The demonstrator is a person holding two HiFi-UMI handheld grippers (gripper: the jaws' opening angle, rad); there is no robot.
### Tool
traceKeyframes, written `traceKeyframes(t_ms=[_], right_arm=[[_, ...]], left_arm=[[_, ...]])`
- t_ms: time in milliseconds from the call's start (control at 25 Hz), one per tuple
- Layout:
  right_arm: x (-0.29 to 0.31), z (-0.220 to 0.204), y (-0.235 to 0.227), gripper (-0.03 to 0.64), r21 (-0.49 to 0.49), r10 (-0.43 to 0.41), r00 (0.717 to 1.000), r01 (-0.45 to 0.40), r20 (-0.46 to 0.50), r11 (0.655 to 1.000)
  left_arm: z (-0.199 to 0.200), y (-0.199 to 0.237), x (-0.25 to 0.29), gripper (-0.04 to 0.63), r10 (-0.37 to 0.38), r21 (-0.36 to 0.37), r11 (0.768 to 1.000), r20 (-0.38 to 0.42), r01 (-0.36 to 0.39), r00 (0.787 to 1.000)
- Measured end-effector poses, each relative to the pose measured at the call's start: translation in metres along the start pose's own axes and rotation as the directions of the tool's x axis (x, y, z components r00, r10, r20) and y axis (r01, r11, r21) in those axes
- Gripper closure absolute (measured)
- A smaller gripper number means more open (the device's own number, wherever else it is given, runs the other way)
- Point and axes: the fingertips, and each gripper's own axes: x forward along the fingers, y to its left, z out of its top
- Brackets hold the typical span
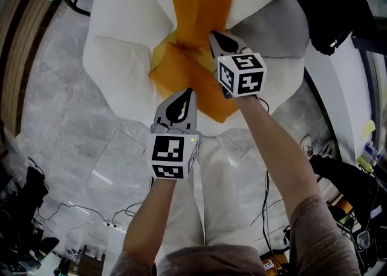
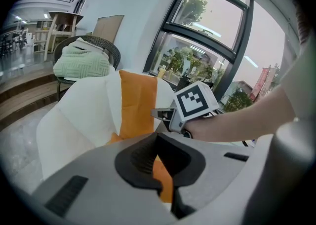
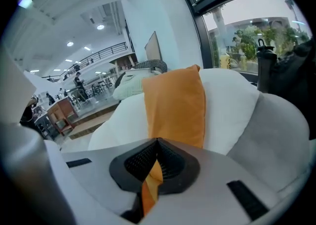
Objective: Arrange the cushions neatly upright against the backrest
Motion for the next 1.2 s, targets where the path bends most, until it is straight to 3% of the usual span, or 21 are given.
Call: traceKeyframes(t_ms=[320, 640, 720, 800, 960, 1200], right_arm=[[-0.039, -0.055, 0.019, 0.597, -0.083, -0.014, 0.995, 0.006, -0.103, 0.997], [-0.062, -0.096, 0.061, 0.581, -0.249, 0.026, 0.978, -0.078, -0.206, 0.965], [-0.064, -0.108, 0.076, 0.463, -0.28, 0.044, 0.967, -0.115, -0.249, 0.953], [-0.064, -0.124, 0.087, 0.406, -0.313, 0.061, 0.951, -0.16, -0.304, 0.936], [-0.06, -0.156, 0.102, 0.371, -0.344, 0.081, 0.909, -0.236, -0.408, 0.909], [-0.048, -0.19, 0.108, 0.367, -0.379, 0.04, 0.861, -0.265, -0.508, 0.887]], left_arm=[[-0.001, -0.004, -0.023, 0.592, -0.01, 0.025, 1.0, 0.005, 0.01, 1.0], [-0.016, 0.0, -0.051, 0.591, -0.001, -0.001, 1.0, 0.022, 0.001, 1.0], [-0.021, 0.0, -0.059, 0.591, 0.0, 0.0, 1.0, 0.024, 0.0, 1.0], [-0.027, 0.0, -0.064, 0.591, -0.002, 0.002, 1.0, 0.023, 0.002, 1.0], [-0.039, 0.001, -0.067, 0.591, -0.003, 0.005, 1.0, 0.013, 0.003, 1.0], [-0.052, 0.013, -0.077, 0.591, 0.007, 0.0, 1.0, 0.006, -0.007, 1.0]])
